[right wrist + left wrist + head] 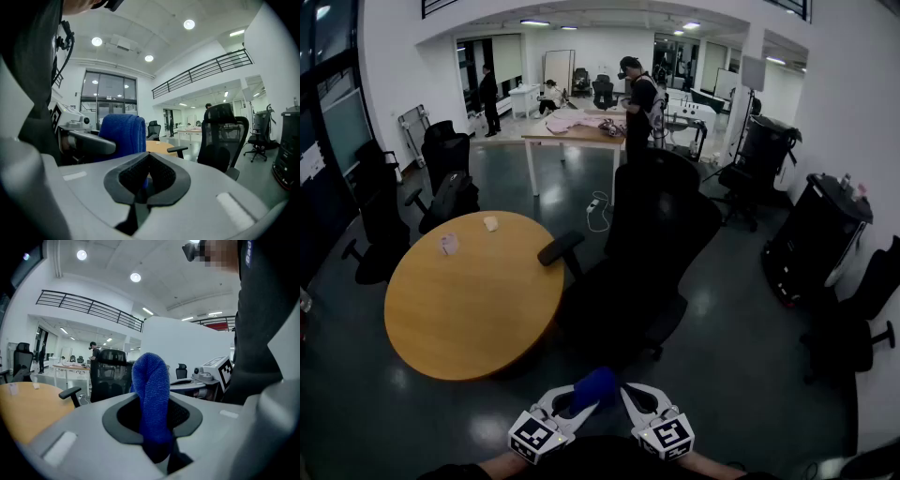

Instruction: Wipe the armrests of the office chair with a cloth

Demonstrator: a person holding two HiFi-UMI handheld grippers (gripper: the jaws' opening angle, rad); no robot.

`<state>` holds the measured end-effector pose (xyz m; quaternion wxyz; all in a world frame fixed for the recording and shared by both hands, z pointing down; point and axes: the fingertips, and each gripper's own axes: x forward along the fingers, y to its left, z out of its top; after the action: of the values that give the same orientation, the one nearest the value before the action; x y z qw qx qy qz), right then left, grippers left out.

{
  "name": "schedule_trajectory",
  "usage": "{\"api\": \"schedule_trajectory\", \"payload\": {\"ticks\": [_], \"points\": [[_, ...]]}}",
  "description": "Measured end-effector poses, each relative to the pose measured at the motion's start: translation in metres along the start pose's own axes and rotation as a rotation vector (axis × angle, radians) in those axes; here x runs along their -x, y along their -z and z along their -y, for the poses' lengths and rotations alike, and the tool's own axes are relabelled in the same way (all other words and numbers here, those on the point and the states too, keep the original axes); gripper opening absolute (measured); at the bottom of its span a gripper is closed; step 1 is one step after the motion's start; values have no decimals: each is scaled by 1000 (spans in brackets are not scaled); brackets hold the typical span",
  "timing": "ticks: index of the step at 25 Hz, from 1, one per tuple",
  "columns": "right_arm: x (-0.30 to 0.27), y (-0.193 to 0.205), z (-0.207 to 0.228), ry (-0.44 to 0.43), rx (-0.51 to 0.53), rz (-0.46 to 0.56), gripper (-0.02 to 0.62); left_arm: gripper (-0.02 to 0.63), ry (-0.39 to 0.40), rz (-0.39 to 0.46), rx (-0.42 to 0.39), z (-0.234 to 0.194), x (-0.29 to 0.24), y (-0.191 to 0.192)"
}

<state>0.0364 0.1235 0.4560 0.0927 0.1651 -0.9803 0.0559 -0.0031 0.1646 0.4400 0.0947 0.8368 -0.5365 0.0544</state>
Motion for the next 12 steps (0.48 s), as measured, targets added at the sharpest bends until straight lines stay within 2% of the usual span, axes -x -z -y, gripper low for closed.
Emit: {"api": "schedule_trajectory", "payload": {"ticks": [12], "points": [[4,1,-1,-26,-15,-3,3,121,0,-5,6,6,-2,1]]}}
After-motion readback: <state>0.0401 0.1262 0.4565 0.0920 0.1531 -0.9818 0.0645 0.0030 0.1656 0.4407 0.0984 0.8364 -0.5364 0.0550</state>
